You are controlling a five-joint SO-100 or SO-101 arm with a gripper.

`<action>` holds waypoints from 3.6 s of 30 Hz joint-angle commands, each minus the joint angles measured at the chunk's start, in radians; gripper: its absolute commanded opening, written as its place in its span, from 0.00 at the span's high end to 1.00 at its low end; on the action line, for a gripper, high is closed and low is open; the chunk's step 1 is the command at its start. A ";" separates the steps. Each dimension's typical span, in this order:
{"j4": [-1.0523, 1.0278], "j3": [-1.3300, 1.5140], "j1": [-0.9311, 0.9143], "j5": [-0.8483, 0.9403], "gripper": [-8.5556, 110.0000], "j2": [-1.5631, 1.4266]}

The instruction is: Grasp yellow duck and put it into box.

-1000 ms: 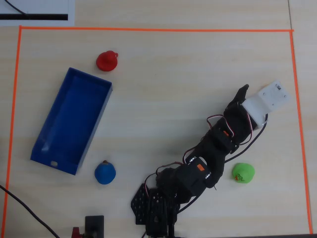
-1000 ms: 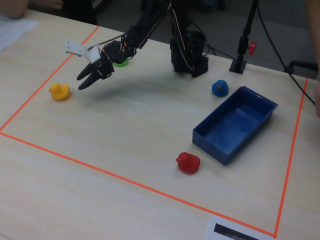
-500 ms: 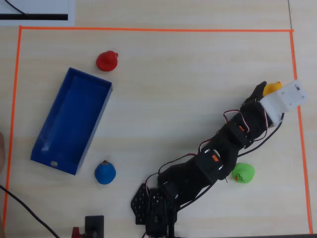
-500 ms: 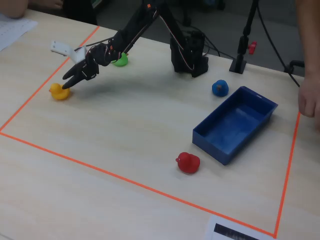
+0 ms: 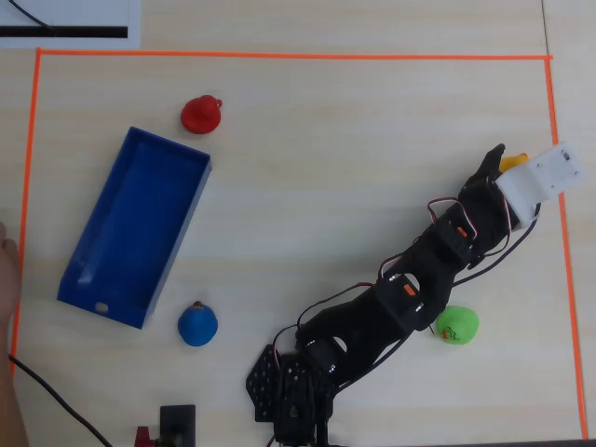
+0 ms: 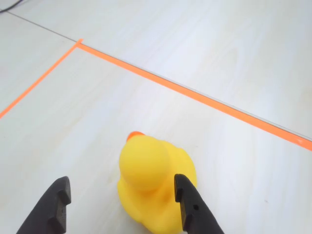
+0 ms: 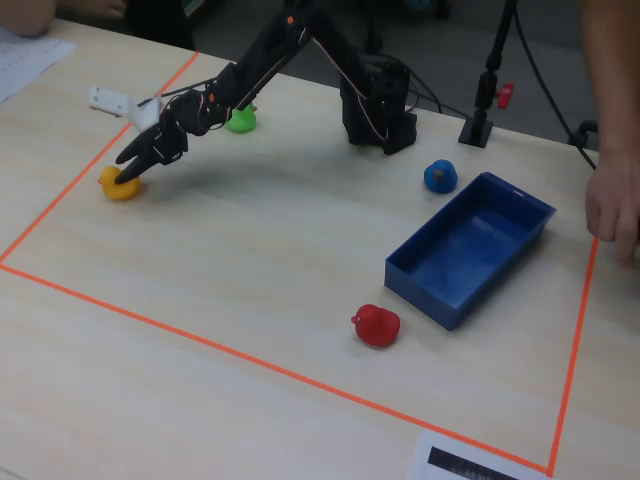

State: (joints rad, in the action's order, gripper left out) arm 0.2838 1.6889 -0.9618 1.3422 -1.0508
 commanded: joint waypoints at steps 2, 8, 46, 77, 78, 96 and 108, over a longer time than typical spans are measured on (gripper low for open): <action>-0.005 -0.118 0.011 -0.003 0.68 0.038; -0.029 -0.215 0.015 -0.002 0.68 0.107; -1.273 -0.436 0.215 -0.169 0.93 -0.436; -1.921 -0.190 1.675 -0.601 0.93 -0.824; -1.927 -0.250 1.675 -0.598 0.93 -0.772; -2.017 -1.115 1.683 -0.595 0.93 -0.002; -2.039 -1.117 1.631 -0.572 0.67 0.005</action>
State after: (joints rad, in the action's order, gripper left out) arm -1.7365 0.6029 0.6964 0.7517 -0.9817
